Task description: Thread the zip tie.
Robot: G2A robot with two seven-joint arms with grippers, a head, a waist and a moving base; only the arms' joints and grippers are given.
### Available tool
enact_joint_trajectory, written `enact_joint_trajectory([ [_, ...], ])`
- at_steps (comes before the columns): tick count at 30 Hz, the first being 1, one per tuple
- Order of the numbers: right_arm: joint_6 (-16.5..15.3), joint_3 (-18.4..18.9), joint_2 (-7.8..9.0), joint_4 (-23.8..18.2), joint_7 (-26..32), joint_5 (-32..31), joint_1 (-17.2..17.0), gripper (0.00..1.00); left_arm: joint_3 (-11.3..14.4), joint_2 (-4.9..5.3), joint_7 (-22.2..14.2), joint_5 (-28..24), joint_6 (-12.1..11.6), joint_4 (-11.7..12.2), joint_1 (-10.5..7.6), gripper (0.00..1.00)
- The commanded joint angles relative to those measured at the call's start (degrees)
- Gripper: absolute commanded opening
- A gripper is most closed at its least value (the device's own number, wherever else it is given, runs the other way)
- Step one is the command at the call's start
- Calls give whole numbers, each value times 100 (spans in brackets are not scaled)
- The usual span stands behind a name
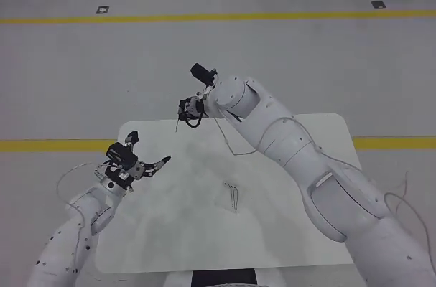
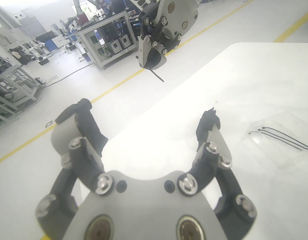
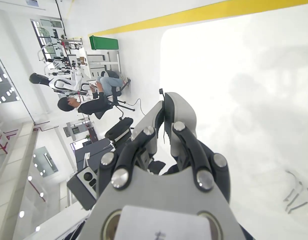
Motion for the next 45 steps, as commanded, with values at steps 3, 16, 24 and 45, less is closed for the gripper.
enact_joint_trajectory([
  [3, -7, 13, 1, -2, -35, 16, -26, 0, 10, -2, -29, 20, 22, 0, -9, 100],
  [16, 0, 161, -294, 840, -823, 1109, -194, 0, 808, 300, -315, 813, 1356, -41, -508, 100],
  [24, 0, 73, -379, 1011, -768, 1280, -144, 0, 992, 408, -235, 813, 1495, -9, -619, 100],
  [45, 0, 158, -419, 1014, -752, 1333, -346, 0, 2528, 1074, -420, 813, 2689, 378, -1603, 100],
])
